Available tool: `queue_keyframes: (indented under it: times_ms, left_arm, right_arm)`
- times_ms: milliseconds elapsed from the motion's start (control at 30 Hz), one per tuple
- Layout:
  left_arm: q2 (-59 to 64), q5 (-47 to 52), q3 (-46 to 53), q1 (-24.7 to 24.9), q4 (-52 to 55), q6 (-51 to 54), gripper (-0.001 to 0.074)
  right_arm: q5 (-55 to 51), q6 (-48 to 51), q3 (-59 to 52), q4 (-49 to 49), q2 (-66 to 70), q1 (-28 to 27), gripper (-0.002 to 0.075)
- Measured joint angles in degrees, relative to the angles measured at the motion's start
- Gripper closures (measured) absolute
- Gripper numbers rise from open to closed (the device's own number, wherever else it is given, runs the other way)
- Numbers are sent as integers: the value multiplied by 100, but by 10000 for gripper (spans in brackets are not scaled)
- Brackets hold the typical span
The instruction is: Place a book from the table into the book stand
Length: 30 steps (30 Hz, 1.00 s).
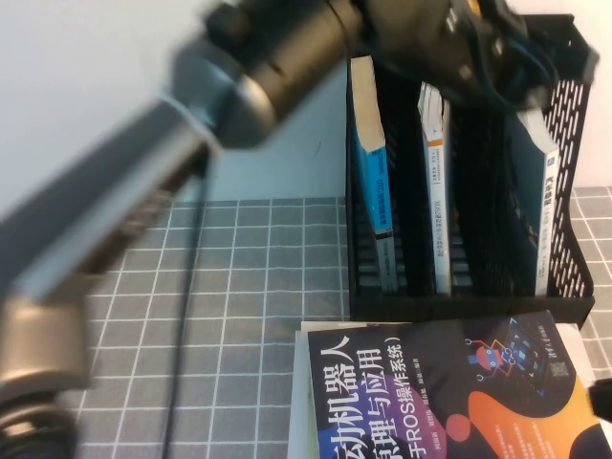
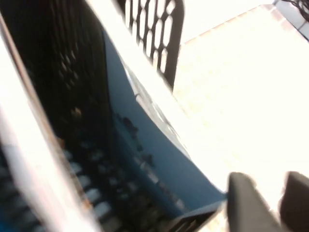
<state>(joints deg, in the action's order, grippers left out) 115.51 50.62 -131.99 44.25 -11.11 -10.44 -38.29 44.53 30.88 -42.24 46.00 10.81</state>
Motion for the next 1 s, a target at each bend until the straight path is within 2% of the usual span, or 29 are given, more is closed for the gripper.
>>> queue_keyframes:
  times_ms: [67, 133, 233, 400, 500, 600, 767, 900, 1000]
  left_arm:
    - [-385, 353, -10, 0, 214, 270, 655]
    - [-784, 835, -10, 0, 450, 518, 701]
    - [-1313, 1643, -36, 0, 861, 776, 724]
    - [-2042, 2150, 144, 0, 1676, 779, 733]
    - [-2513, 2175, 559, -11, 2013, 675, 734]
    - [-3037, 2175, 1234, -21, 2142, 586, 734]
    - [-4139, 1816, 3034, -21, 2313, 291, 734]
    - [-5097, 772, 4797, -21, 2760, -312, 734]
    - [-5775, -73, 6033, -21, 3229, -822, 734]
  right_arm:
    - [-401, 266, 330, 22, 461, 0, 729]
    - [-1018, 324, 717, 285, 865, 0, 729]
    - [-1872, 43, 1268, 1042, 1195, 0, 729]
    - [-2209, -1312, 1776, 2929, 1202, 0, 729]
    - [-1973, -2143, 1789, 3910, 973, 0, 729]
    - [-1411, -2528, 1560, 4429, 572, 0, 729]
    - [44, -2630, 630, 4471, -315, 0, 729]
    - [894, -2630, -288, 4224, -1062, 0, 729]
    - [1095, -2630, -816, 4026, -1620, 0, 729]
